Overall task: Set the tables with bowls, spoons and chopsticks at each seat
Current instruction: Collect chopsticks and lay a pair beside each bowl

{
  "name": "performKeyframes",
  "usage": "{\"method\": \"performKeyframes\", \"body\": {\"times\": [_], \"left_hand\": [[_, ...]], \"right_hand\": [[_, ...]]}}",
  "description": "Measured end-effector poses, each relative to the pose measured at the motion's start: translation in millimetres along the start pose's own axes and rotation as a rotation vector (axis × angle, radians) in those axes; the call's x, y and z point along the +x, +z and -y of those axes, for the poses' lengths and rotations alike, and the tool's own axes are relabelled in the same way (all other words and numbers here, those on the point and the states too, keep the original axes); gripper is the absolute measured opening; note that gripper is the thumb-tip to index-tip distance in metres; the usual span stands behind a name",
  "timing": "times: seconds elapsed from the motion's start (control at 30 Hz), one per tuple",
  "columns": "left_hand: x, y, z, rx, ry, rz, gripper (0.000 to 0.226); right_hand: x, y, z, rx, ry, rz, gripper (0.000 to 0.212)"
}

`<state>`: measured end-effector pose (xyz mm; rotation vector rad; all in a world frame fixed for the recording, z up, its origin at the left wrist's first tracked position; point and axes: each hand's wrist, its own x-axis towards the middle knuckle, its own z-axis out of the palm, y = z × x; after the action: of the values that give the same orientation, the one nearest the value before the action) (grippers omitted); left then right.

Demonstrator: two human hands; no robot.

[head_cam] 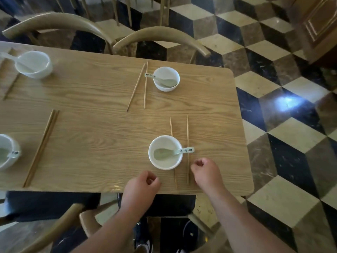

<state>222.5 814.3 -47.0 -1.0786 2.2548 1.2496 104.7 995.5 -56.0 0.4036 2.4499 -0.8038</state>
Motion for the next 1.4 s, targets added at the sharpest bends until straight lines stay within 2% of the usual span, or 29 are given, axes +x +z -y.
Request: {"method": "performKeyframes", "body": {"times": [0.1,0.3,0.37,0.5,0.7,1.07,1.27,1.4], "left_hand": [[-3,26,-5,-0.027,0.017,0.054,0.011],[0,62,-27,-0.08,-0.019,-0.07,0.012],[-1,67,-30,-0.06,-0.024,-0.102,0.011],[-1,72,-32,0.016,-0.027,-0.149,0.01],[1,86,-32,0.098,0.03,-0.163,0.02],[6,89,-40,0.121,-0.002,-0.179,0.021],[4,90,-26,0.158,0.106,-0.178,0.034],[6,87,-19,0.138,0.137,-0.157,0.033]], "right_hand": [[2,8,-10,-0.09,-0.072,0.013,0.01],[18,0,-21,-0.14,-0.165,0.092,0.019],[23,-8,-26,-0.058,-0.183,0.162,0.023],[34,-19,-24,0.22,-0.075,0.324,0.04],[47,-27,-14,0.273,0.048,0.463,0.037],[51,-31,-5,0.275,0.123,0.527,0.031],[52,-33,1,0.27,0.175,0.554,0.031],[53,-32,0,0.281,0.187,0.556,0.031]]}}
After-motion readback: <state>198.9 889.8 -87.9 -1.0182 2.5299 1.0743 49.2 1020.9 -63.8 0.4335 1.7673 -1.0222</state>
